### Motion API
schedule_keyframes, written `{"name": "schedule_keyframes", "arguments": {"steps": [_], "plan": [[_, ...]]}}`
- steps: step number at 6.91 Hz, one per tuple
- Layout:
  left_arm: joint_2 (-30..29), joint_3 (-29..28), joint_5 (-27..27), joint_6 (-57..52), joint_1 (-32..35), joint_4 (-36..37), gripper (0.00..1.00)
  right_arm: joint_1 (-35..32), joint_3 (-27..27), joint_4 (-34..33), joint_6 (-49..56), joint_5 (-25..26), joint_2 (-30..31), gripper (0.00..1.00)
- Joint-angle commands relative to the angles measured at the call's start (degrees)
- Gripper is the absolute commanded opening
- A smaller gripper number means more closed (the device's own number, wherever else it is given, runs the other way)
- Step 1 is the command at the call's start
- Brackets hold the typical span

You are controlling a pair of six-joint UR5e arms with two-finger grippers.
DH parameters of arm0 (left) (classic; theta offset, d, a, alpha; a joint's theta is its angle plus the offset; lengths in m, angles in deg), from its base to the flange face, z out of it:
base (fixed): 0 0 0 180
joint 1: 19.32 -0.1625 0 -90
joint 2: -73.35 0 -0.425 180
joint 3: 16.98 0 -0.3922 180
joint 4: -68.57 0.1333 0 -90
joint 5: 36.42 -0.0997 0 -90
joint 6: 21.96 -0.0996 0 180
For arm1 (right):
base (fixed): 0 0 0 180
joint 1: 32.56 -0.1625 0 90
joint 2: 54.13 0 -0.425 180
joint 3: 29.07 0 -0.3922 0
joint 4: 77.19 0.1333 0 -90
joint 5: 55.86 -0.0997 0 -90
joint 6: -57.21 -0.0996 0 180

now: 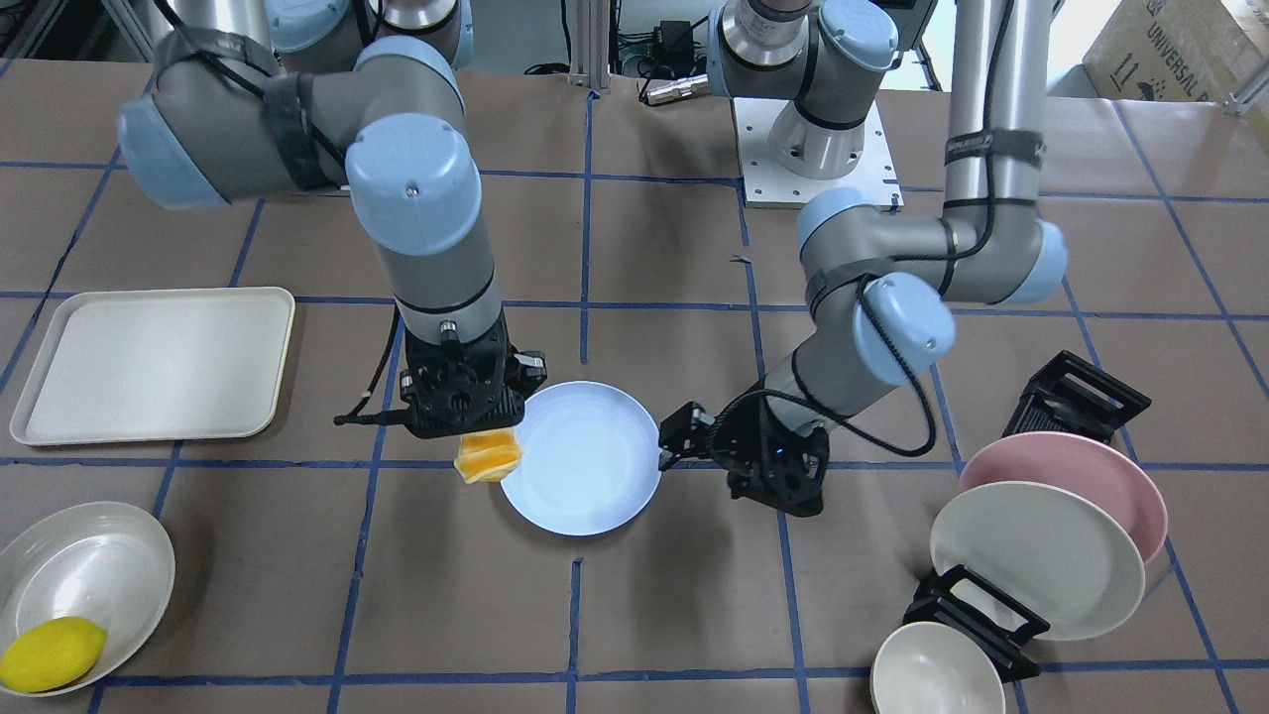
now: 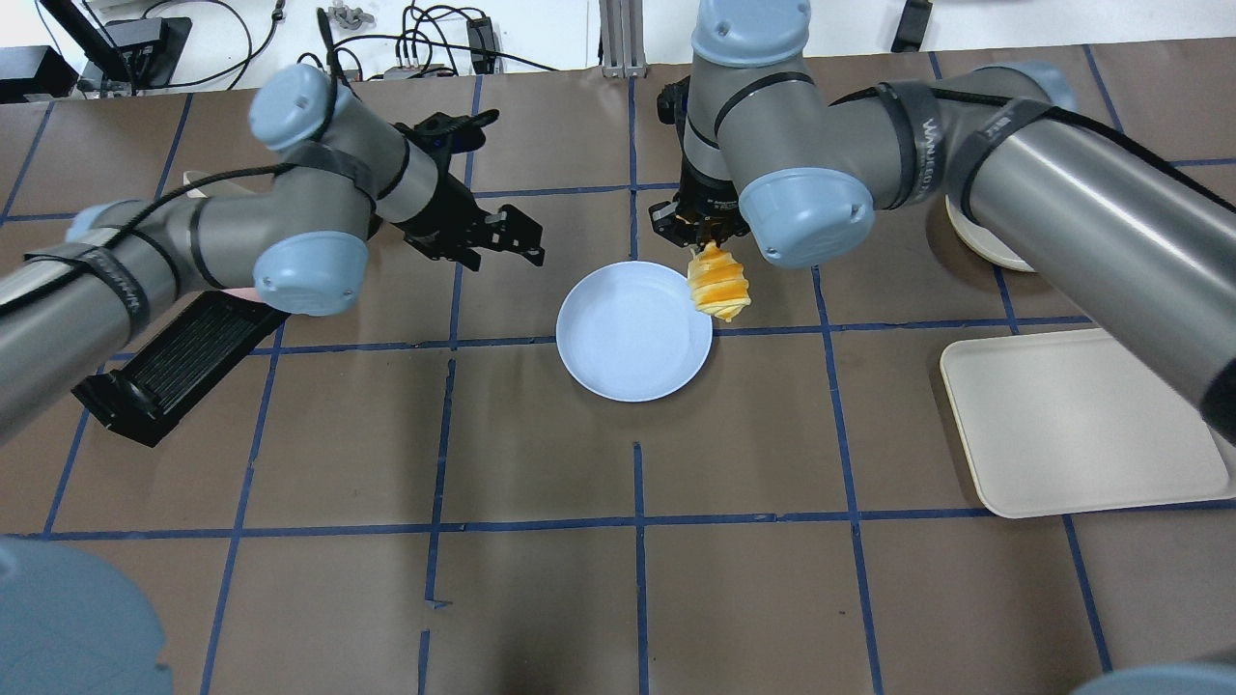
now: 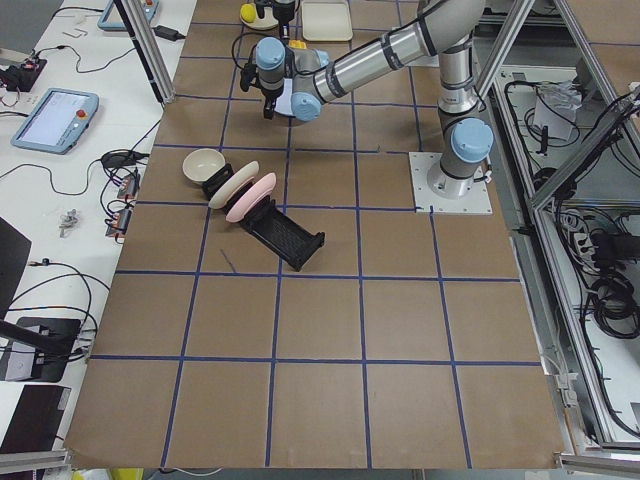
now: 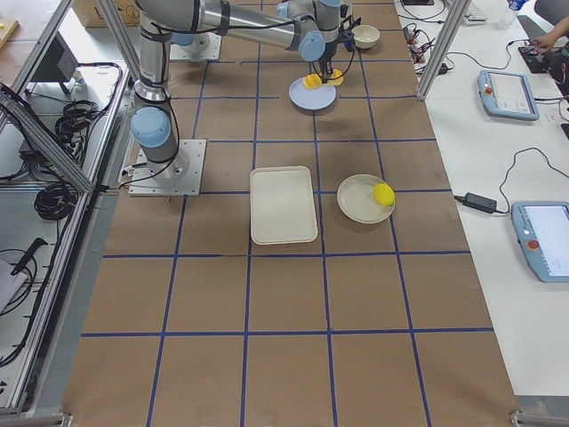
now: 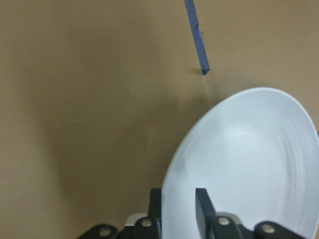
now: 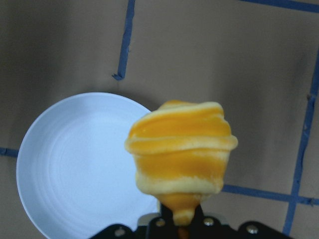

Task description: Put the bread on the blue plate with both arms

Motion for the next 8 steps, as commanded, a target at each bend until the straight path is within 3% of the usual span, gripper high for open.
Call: {"name": "schedule_keyframes", "arguments": {"steps": [1, 3, 4, 6, 7, 8], "plan": [[11.47, -3.45, -16.27, -0.38, -1.31, -18.31, 1.0, -2.86, -0.3, -8.12, -0.19, -0.5, -6.58, 0.01], [18.43, -8.36, -21.75, 0.14, -1.31, -33.26, 1.0, -5.06, -2.41, -8.6, -0.45, -0.15, -9.42, 0.01], [19.59, -10.13, -22.22, 0.32, -1.31, -36.72, 1.0, -5.15, -2.15, -8.25, -0.45, -0.23, -9.68, 0.02], [19.51, -10.32, -20.92, 7.94, -1.22, -36.49, 1.0, -5.16, -1.62, -7.98, -0.45, -0.15, -9.86, 0.04], [19.69, -10.23, -19.52, 7.88, -0.96, -36.76, 1.0, -5.16, -1.27, -6.5, -0.45, 0.11, -9.77, 0.84], [19.6, -10.41, -17.76, 8.75, -0.96, -36.67, 1.0, -5.16, -1.36, -6.48, -0.54, -0.06, -9.68, 1.0]]}}
